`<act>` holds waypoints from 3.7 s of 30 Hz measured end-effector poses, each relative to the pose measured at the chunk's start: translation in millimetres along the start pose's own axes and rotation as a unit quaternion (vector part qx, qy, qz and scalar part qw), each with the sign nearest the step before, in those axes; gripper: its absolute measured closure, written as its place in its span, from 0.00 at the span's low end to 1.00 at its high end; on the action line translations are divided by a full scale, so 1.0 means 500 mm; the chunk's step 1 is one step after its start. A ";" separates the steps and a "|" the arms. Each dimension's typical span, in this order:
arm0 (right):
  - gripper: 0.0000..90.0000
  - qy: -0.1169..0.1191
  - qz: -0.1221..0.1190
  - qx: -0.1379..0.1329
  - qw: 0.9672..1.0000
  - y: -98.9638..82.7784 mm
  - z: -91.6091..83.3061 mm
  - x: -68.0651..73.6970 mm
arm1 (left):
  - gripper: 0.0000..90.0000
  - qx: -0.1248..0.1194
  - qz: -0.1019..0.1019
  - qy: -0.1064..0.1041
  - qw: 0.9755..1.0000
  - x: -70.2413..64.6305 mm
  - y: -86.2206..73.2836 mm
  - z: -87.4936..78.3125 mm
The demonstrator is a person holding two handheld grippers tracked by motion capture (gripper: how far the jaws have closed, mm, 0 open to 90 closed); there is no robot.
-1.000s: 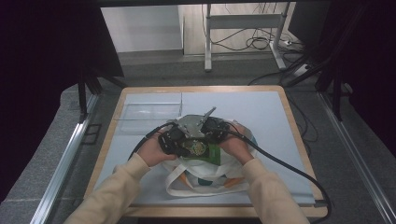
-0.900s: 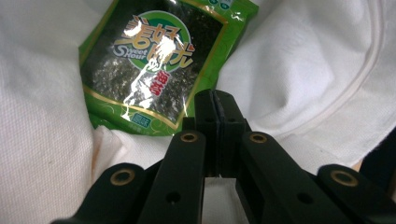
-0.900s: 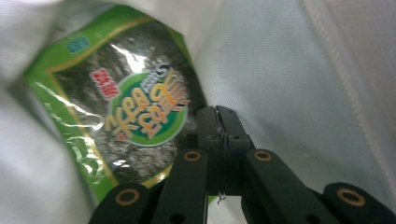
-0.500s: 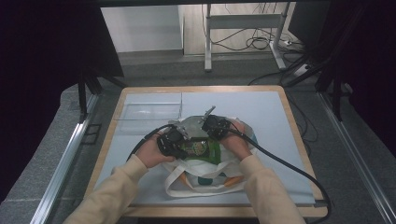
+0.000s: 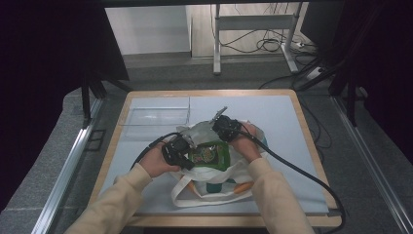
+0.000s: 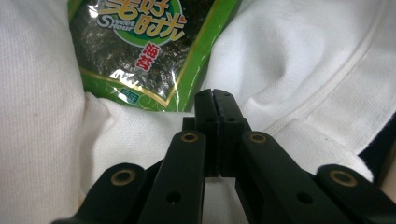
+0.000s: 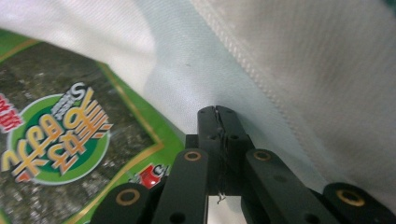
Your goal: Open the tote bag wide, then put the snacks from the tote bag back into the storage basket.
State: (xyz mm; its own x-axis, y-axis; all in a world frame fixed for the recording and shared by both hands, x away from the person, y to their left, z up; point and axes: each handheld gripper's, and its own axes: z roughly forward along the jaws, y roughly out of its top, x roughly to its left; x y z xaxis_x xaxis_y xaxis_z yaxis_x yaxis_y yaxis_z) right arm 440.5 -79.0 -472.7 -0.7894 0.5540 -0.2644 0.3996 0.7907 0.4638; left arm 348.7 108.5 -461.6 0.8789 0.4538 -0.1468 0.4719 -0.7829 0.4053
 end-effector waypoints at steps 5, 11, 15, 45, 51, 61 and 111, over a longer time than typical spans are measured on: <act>0.99 -0.004 0.010 -0.001 1.000 0.001 0.009 -0.012 | 1.00 -0.003 -0.001 -0.005 1.000 0.001 -0.002 -0.001; 0.99 -0.004 0.012 -0.001 1.000 0.001 0.010 -0.010 | 1.00 -0.003 0.001 -0.003 1.000 0.000 -0.003 -0.002; 0.98 -0.003 -0.004 -0.004 1.000 -0.001 -0.015 0.002 | 1.00 -0.024 -0.005 -0.001 1.000 0.001 -0.005 -0.007; 0.93 0.078 0.030 -0.061 0.995 -0.072 -0.151 0.040 | 0.98 -0.166 -0.073 0.037 0.983 -0.012 -0.083 -0.122; 0.86 0.091 0.035 -0.062 0.993 -0.078 -0.156 0.046 | 0.96 -0.178 -0.076 0.051 0.980 -0.020 -0.101 -0.124; 0.44 0.107 0.063 -0.072 0.990 -0.082 -0.161 0.066 | 0.54 -0.212 -0.089 0.083 0.970 -0.027 -0.126 -0.143; 0.29 0.080 0.262 0.093 0.957 -0.032 -0.046 0.069 | 0.36 -0.199 -0.112 0.103 0.968 -0.009 -0.182 -0.157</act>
State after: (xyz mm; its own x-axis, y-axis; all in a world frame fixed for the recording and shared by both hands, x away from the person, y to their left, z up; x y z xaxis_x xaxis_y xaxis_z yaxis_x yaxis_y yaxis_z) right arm 396.3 -78.6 -469.8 -0.5128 0.8522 0.1036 0.8249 0.4557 0.3344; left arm 296.4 211.4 -426.9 0.7064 0.7001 -0.1042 0.5484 -0.4483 0.7059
